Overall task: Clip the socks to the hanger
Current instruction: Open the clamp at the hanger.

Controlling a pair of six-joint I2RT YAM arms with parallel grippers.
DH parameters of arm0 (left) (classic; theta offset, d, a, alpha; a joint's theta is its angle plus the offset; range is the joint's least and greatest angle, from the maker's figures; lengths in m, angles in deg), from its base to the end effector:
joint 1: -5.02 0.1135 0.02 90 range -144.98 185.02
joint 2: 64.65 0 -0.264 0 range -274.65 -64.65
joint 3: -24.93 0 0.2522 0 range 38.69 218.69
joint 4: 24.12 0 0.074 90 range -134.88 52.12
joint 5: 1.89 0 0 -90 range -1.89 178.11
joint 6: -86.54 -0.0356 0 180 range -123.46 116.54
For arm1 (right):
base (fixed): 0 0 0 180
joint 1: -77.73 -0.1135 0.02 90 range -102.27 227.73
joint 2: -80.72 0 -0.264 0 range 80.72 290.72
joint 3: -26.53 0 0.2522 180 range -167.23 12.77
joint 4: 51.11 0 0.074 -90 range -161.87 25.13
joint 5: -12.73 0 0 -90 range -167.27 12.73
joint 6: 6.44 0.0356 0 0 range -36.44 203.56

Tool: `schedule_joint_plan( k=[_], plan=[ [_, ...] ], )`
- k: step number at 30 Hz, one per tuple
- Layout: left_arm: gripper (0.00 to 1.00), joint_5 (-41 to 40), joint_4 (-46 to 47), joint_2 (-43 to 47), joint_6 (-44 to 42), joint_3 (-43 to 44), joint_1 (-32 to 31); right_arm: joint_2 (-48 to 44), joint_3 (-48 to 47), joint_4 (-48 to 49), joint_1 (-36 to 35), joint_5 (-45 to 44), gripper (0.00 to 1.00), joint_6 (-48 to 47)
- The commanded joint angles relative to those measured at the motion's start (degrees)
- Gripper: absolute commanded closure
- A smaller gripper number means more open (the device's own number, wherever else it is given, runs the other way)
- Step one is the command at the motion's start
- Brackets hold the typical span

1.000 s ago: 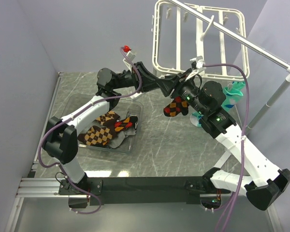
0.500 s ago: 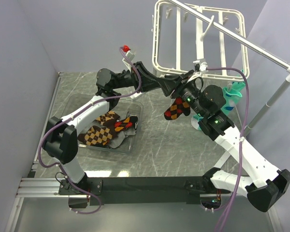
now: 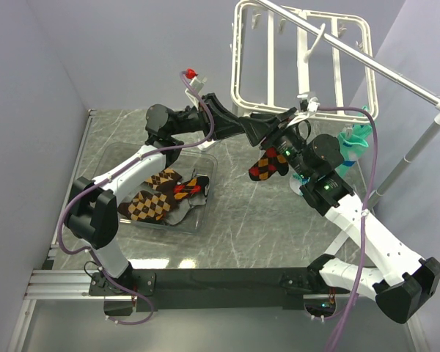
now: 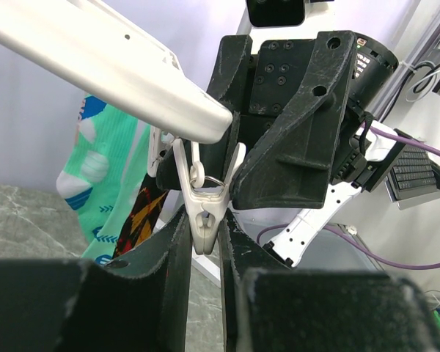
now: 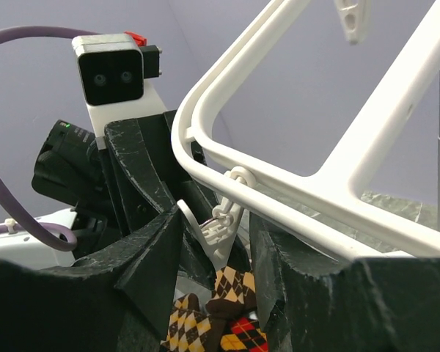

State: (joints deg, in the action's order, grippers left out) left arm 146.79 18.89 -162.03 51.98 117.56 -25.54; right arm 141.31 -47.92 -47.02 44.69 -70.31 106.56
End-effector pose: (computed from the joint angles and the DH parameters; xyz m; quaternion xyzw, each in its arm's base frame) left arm 0.3099 -0.2183 0.4117 0.3486 0.4664 -0.6913 0.4278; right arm 0.1982 0.1341 0.4376 -0.1003 0.5805 0.4108 0.6959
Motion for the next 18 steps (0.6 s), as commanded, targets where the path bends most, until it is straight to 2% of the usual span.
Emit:
schedule_joint_plan(
  k=[1, 8, 11, 12, 13, 15, 17, 18],
  plan=[
    [0.98, 3.46, 2.99, 0.53, 0.81, 1.02, -0.02, -1.54, 0.13, 5.97, 1.22, -2.21, 0.52, 0.46],
    [0.98, 3.73, 3.7, 0.35, 1.6, 1.11, -0.02, -1.1, 0.39, 7.2, 1.31, -2.04, 0.55, 1.25],
    [0.97, 3.99, 3.96, 0.26, 1.51, 1.02, 0.07, -0.92, 0.48, 7.73, 1.4, -1.86, 0.72, 1.17],
    [0.97, 4.17, 3.96, 0.44, 1.43, 0.93, 0.07, -0.83, 0.31, 7.56, 1.4, -1.86, 0.84, 1.17],
    [0.96, 4.08, 3.7, 0.61, 1.08, 0.76, -0.02, -0.75, -0.13, 6.95, 1.4, -1.86, 0.9, 0.99],
    [0.89, 3.73, 0.2, 1.14, -1.55, 0.58, 0.16, -0.57, -0.31, 6.41, 1.48, -2.13, 1.0, 0.29],
    [0.79, 2.42, -2.71, 2.63, -5.84, -0.2, 0.07, -0.66, -0.14, 6.32, 1.4, -2.39, 1.0, -0.24],
    [0.62, 1.89, -6.55, 3.86, -7.44, -0.47, 0.07, -0.83, 0.04, 6.32, 1.48, -2.57, 1.0, -0.41]
  ],
)
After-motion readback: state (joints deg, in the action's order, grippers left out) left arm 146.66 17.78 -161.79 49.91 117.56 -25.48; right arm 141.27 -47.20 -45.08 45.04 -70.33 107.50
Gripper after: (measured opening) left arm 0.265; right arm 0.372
